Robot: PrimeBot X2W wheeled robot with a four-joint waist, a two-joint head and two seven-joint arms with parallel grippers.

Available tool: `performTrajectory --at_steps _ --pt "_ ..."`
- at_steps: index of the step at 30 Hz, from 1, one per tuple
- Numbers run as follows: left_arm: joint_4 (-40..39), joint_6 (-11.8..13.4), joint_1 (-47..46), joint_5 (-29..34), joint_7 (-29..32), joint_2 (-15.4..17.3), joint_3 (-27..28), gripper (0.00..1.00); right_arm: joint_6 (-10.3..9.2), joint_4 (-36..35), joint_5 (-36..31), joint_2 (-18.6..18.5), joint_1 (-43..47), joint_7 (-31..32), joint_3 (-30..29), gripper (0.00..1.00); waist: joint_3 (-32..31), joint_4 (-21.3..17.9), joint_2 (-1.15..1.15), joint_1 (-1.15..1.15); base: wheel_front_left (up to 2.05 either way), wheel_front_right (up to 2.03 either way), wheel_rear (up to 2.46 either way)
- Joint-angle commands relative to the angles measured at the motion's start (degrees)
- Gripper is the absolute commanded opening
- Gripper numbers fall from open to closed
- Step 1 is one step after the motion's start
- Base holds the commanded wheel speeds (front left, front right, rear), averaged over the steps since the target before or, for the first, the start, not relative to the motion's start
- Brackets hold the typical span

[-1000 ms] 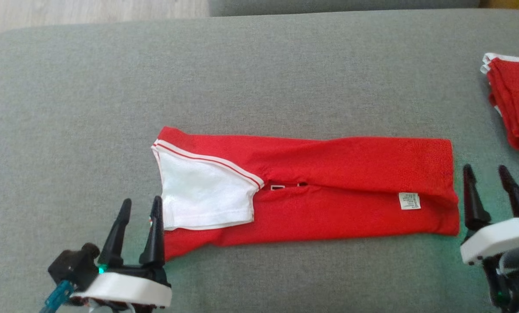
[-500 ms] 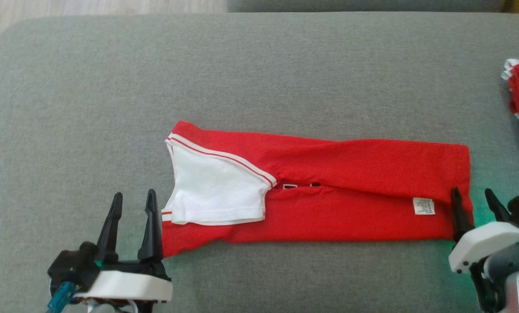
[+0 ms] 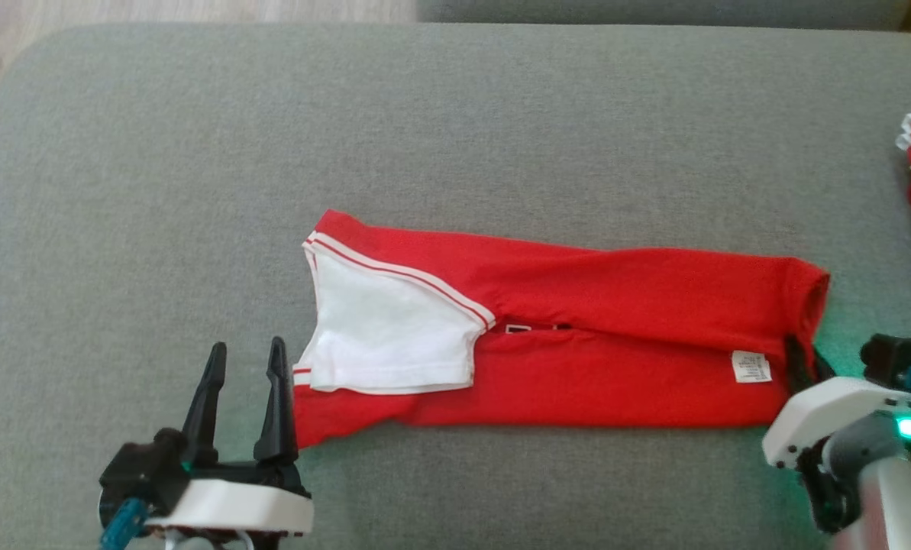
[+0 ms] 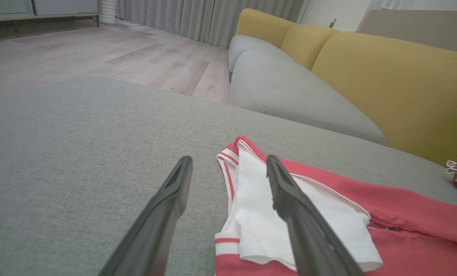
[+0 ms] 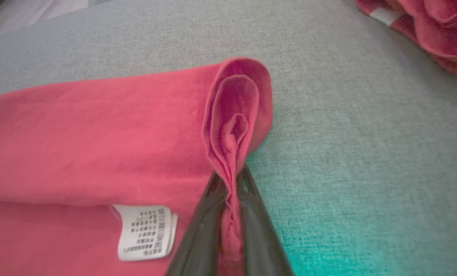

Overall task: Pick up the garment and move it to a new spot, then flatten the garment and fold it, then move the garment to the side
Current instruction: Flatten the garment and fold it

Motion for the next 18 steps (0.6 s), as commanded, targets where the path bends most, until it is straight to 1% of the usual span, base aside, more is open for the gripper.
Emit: performTrajectory --at_steps 1,5,8,11,14,18 --pt "-1.48 0.31 -0.65 0.57 -0.44 0.66 1.34 1.00 -0.04 -0.28 -0.36 -0.17 -1.12 -0.43 1.34 0.00 -0.72 -0.95 0.00 0.00 0.00 0.00 0.00" --pt "-1.65 0.47 -0.60 0.79 -0.14 0.72 0.94 1.00 -0.04 -1.61 -1.33 -0.29 -2.46 -0.96 -0.11 0.00 -1.42 -2.25 0.00 0.00 0.00 0.00 0.00" --pt "-1.79 0.55 -0.61 0.89 0.06 0.67 0.61 1.00 -0.04 -4.28 -1.39 -1.46 -3.25 -0.38 -1.92 0.00 -1.87 -3.74 0.00 0.00 0.00 0.00 0.00" --pt "-1.77 0.52 -0.80 0.97 0.21 0.54 0.25 1.00 -0.04 -7.81 -1.81 -3.36 -3.15 1.40 -4.02 0.00 -2.13 -5.11 0.00 0.00 0.00 0.00 0.00" --pt "-1.72 0.57 -1.04 1.08 0.33 0.40 -0.04 1.00 -0.04 -11.98 -2.57 -4.49 -2.33 3.99 -6.30 0.00 -2.26 -6.31 0.00 0.00 0.00 0.00 0.00" --pt "-1.40 0.30 -1.66 1.18 0.39 0.35 -0.35 1.00 -0.04 -15.14 -2.60 -5.53 -1.94 6.22 -8.63 0.00 -2.25 -7.71 0.00 0.00 0.00 0.00 0.00"
